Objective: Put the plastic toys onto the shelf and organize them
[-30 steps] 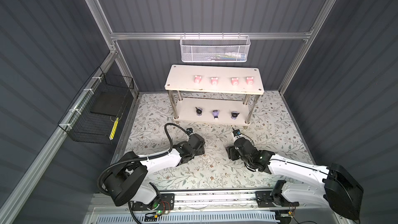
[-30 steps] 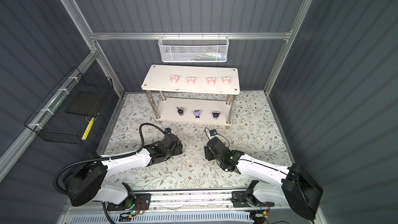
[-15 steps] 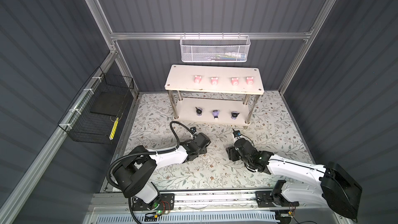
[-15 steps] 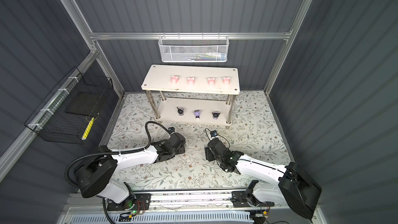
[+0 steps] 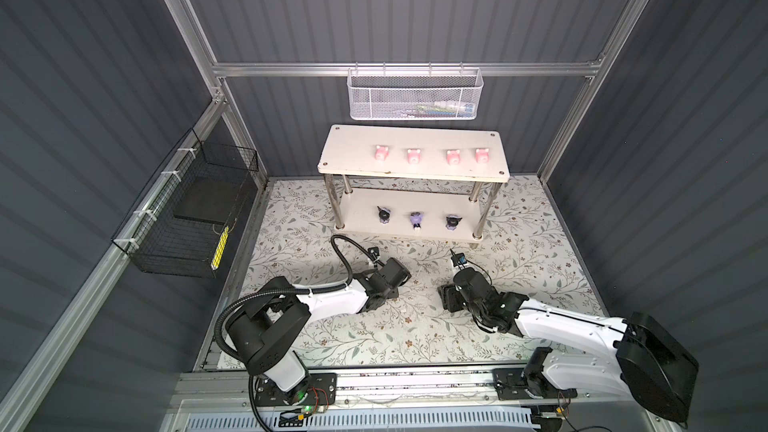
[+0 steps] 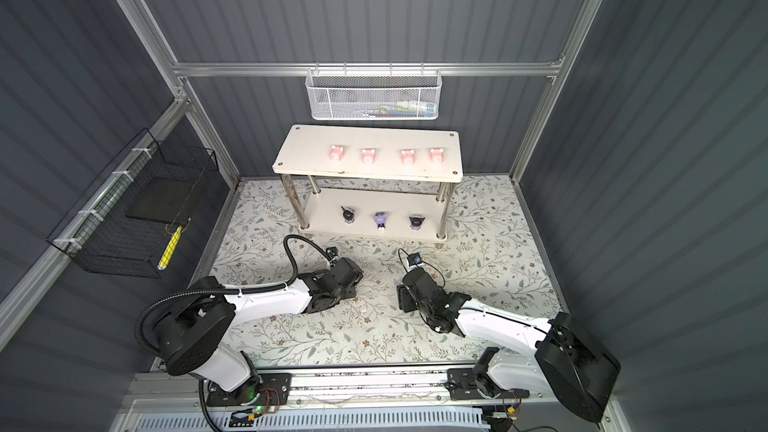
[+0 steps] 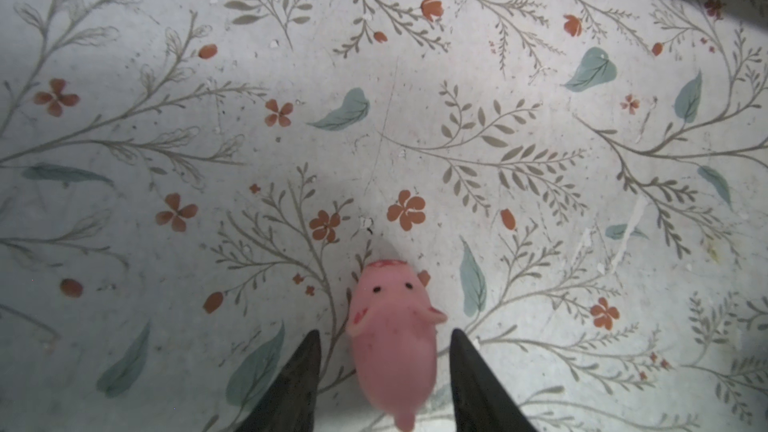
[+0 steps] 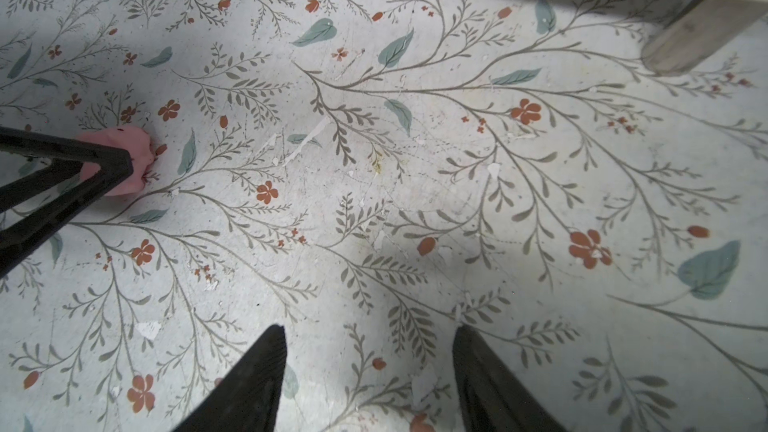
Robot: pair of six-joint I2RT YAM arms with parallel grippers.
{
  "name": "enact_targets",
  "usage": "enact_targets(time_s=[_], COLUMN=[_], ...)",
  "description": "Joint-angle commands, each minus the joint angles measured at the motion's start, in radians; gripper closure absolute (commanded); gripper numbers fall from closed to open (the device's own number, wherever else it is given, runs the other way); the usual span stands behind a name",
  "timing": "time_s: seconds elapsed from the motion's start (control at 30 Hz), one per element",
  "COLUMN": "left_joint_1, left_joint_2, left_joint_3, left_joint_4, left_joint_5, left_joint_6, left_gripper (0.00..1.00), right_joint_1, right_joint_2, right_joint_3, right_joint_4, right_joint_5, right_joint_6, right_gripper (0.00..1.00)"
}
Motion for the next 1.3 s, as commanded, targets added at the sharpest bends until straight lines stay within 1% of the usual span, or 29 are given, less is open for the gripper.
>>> enact_targets(time_s=[0.0, 0.13, 0.23, 0.4, 0.53, 0.63, 0.77, 0.93, 1.1, 1.27], left_joint_1=[-0.004, -0.005, -0.005, -0.005, -0.004, -0.004, -0.005, -0.004, 0.002, 0.057], left_joint_2=[0.016, 0.025, 0.029, 0.04, 0.046, 0.051, 0.029, -0.058, -0.168, -0.214], left_joint_3=[0.023, 0.024, 0.028, 0.028, 0.031, 0.03, 0.035, 0.102, 0.26, 0.473], left_joint_4=[-0.031, -0.026, -0.026, -0.024, -0.029, -0.031, -0.058, -0.202, -0.411, -0.586], left_joint_5=[-0.026, -0.022, -0.021, -0.016, -0.016, -0.013, -0.013, -0.024, -0.035, 0.049], left_joint_6=[-0.016, -0.016, -0.019, -0.022, -0.023, -0.028, -0.026, 0.038, 0.14, 0.277], left_gripper=[0.52, 0.52, 0.55, 0.55, 0.64, 0.66, 0.67, 0.68, 0.67, 0.65], right_joint_1=[-0.005, -0.006, -0.006, -0.008, -0.008, -0.008, -0.009, -0.009, -0.01, -0.011], right_joint_2=[0.005, 0.012, 0.015, 0.016, 0.016, 0.023, 0.025, 0.026, 0.027, 0.036], right_joint_3=[-0.012, -0.012, -0.012, -0.015, -0.018, -0.018, -0.018, -0.02, -0.019, -0.009], right_joint_4=[0.013, 0.018, 0.02, 0.024, 0.027, 0.031, 0.034, 0.031, 0.034, 0.034], right_joint_5=[-0.008, -0.011, -0.014, -0.017, -0.017, -0.02, -0.023, -0.023, -0.027, -0.033], right_joint_6=[0.015, 0.014, 0.015, 0.019, 0.021, 0.02, 0.02, 0.02, 0.02, 0.016], right_gripper=[0.34, 0.34, 0.34, 0.34, 0.34, 0.34, 0.34, 0.34, 0.34, 0.34])
